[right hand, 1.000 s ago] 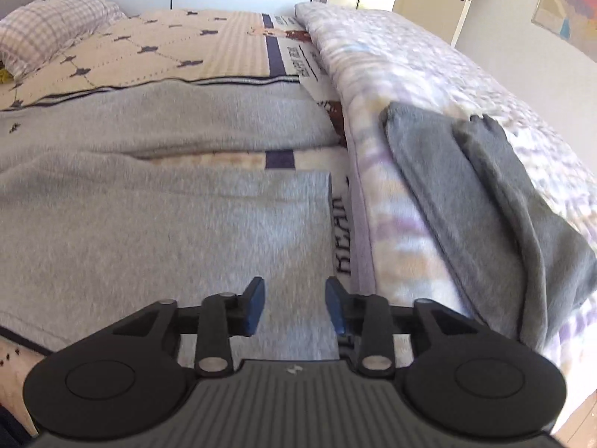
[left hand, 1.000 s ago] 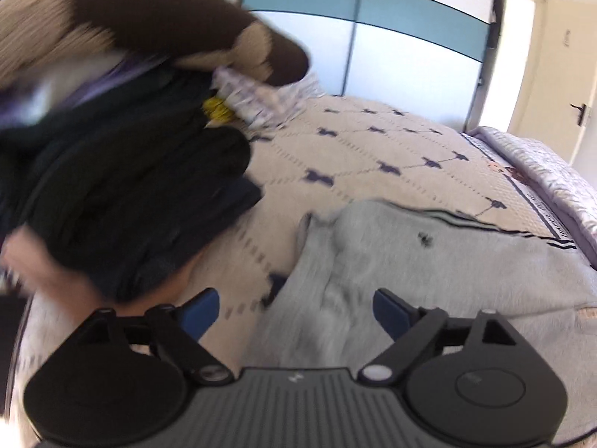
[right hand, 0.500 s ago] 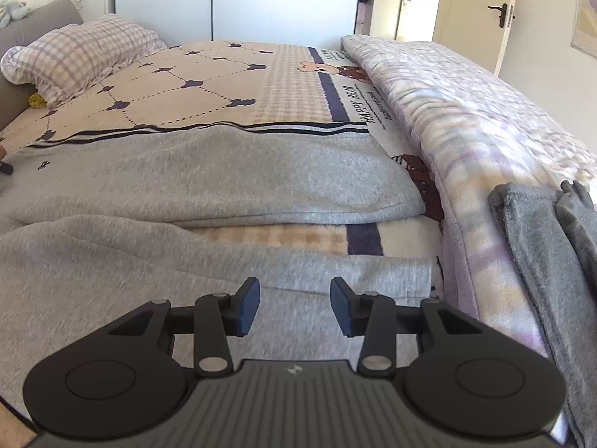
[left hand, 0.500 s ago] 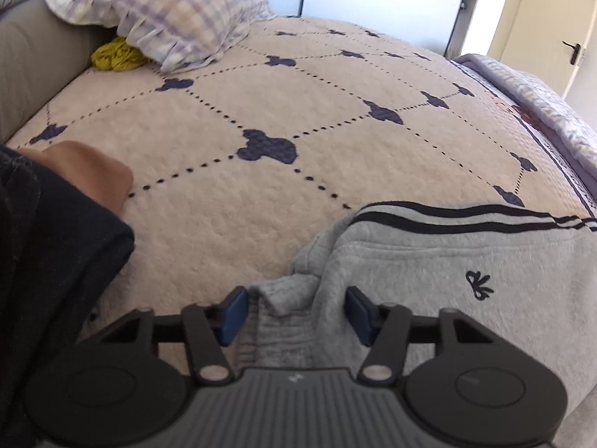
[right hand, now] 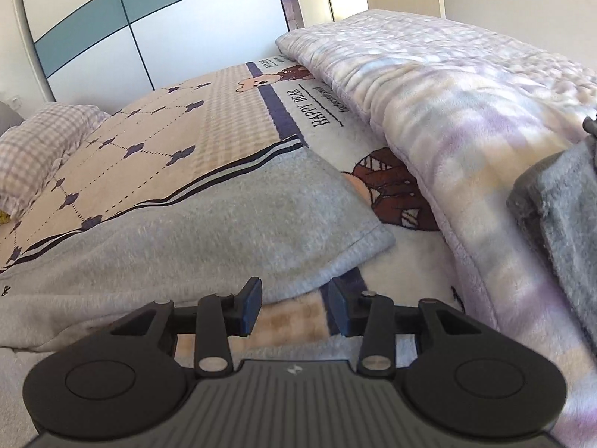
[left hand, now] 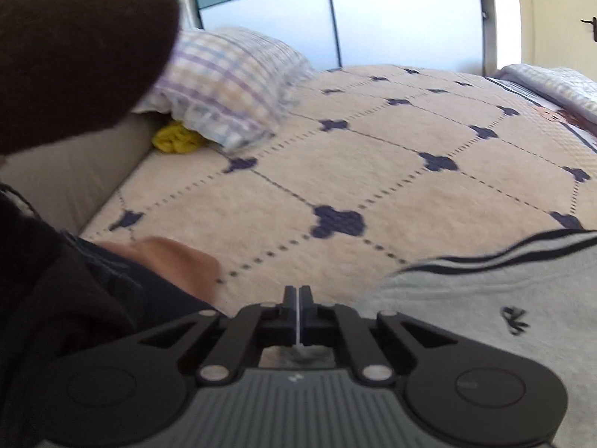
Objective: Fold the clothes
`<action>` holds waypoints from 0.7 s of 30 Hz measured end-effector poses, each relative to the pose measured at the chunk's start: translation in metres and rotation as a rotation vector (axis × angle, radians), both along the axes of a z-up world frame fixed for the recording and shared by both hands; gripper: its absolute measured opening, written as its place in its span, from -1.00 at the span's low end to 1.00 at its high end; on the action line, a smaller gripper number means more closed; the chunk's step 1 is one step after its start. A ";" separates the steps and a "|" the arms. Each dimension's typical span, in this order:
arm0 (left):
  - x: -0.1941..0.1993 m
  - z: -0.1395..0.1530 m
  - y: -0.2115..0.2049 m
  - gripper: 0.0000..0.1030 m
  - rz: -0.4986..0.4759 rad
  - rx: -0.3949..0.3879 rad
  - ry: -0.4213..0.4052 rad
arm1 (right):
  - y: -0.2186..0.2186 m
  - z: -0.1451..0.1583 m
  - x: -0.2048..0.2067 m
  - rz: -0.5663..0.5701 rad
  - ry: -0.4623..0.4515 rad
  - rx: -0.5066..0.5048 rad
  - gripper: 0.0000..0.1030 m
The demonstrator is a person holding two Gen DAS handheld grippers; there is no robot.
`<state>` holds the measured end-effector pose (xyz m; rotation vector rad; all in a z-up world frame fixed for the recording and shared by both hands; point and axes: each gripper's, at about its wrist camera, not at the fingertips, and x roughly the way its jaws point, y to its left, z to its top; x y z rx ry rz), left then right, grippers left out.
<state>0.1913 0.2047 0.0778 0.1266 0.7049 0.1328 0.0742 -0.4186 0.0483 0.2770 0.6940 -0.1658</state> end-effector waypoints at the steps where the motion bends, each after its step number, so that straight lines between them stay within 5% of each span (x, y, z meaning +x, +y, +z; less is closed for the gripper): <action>1: -0.008 0.001 -0.010 -0.83 -0.030 -0.010 -0.004 | -0.004 0.000 0.006 -0.018 0.000 -0.016 -0.17; 3: -0.024 0.004 -0.028 -0.36 -0.089 -0.036 -0.012 | -0.012 0.001 0.016 -0.045 -0.003 -0.036 -0.13; 5: -0.041 0.004 -0.044 0.65 -0.131 -0.132 -0.004 | -0.016 0.001 0.030 -0.034 -0.001 -0.065 -0.08; 12: -0.083 -0.025 -0.116 0.89 -0.280 -0.323 0.060 | -0.005 -0.026 0.084 0.050 0.129 -0.223 0.17; 14: -0.087 -0.038 -0.135 0.89 -0.294 -0.322 0.088 | 0.010 -0.026 0.083 0.123 0.129 -0.282 -0.39; 15: -0.089 -0.041 -0.139 0.89 -0.290 -0.328 0.093 | 0.015 -0.024 0.081 0.138 0.130 -0.284 -0.89; 18: -0.099 -0.047 -0.151 0.90 -0.295 -0.354 0.097 | 0.023 -0.008 0.071 0.139 0.100 -0.376 -0.90; 21: -0.107 -0.049 -0.157 1.00 -0.323 -0.371 0.088 | 0.013 0.023 0.058 0.081 0.004 -0.363 -0.90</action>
